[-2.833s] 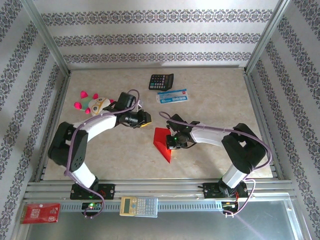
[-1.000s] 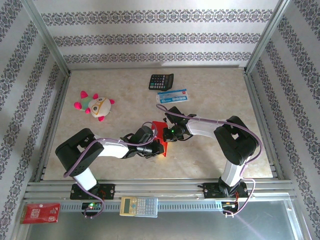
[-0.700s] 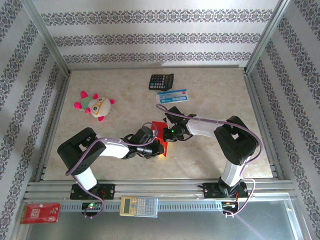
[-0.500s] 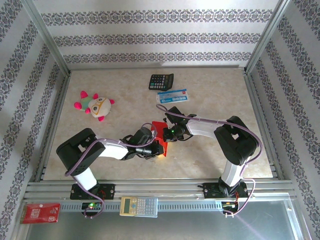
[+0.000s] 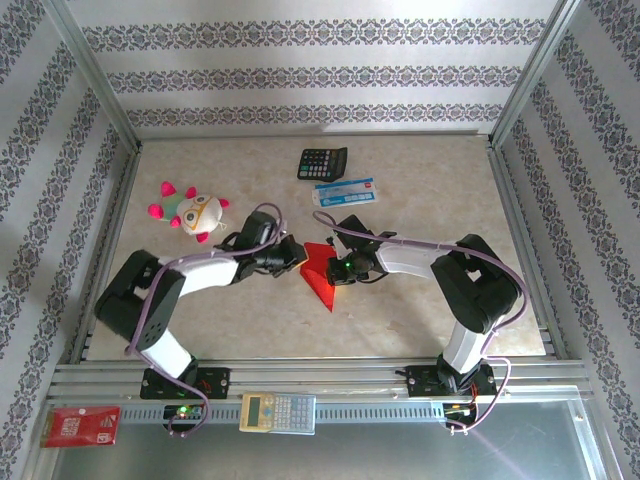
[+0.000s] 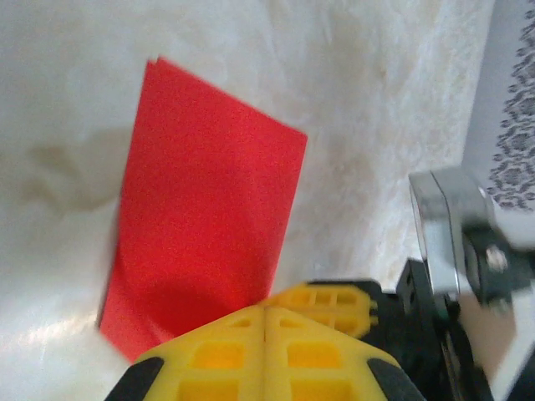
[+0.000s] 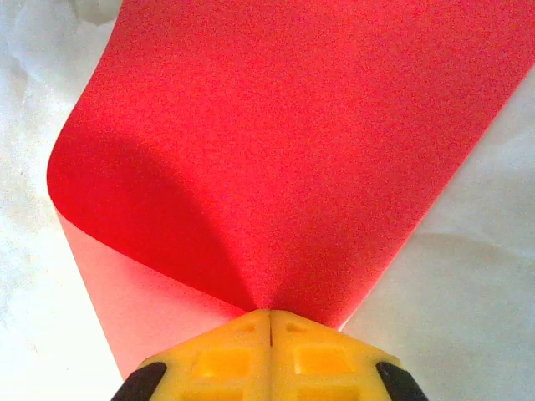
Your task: Fold a paper plane with a square sheet of paper (pick it up from the middle)
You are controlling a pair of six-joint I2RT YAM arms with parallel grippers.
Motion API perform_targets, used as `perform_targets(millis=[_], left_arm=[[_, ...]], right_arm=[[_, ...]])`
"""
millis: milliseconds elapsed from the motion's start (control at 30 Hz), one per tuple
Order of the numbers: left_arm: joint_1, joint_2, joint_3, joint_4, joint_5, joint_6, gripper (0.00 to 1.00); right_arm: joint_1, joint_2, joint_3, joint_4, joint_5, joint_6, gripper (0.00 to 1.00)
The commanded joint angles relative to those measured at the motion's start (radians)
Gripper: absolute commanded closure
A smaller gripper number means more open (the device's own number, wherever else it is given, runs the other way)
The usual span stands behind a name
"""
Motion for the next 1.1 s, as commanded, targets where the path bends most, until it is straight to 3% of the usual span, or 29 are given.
perform_targets(millis=[0, 133, 300, 1067], left_arm=[[0.001, 0.102, 0.128, -0.179, 0.057, 0.122, 0.95], [0.001, 0.237, 0.27, -0.285, 0.072, 0.198, 0.96], [0.001, 0.326, 0.329, -0.326, 0.096, 0.23, 0.96], [0.001, 0.369, 0.27, -0.32, 0.106, 0.27, 0.96]], right_arm=[[0.006, -0.005, -0.039, -0.046, -0.013, -0.027, 1.0], [0.008, -0.005, -0.04, -0.045, -0.017, -0.034, 1.0], [0.008, 0.004, -0.011, -0.053, -0.033, -0.046, 1.0], [0.002, 0.051, 0.087, -0.102, -0.041, -0.084, 1.0]])
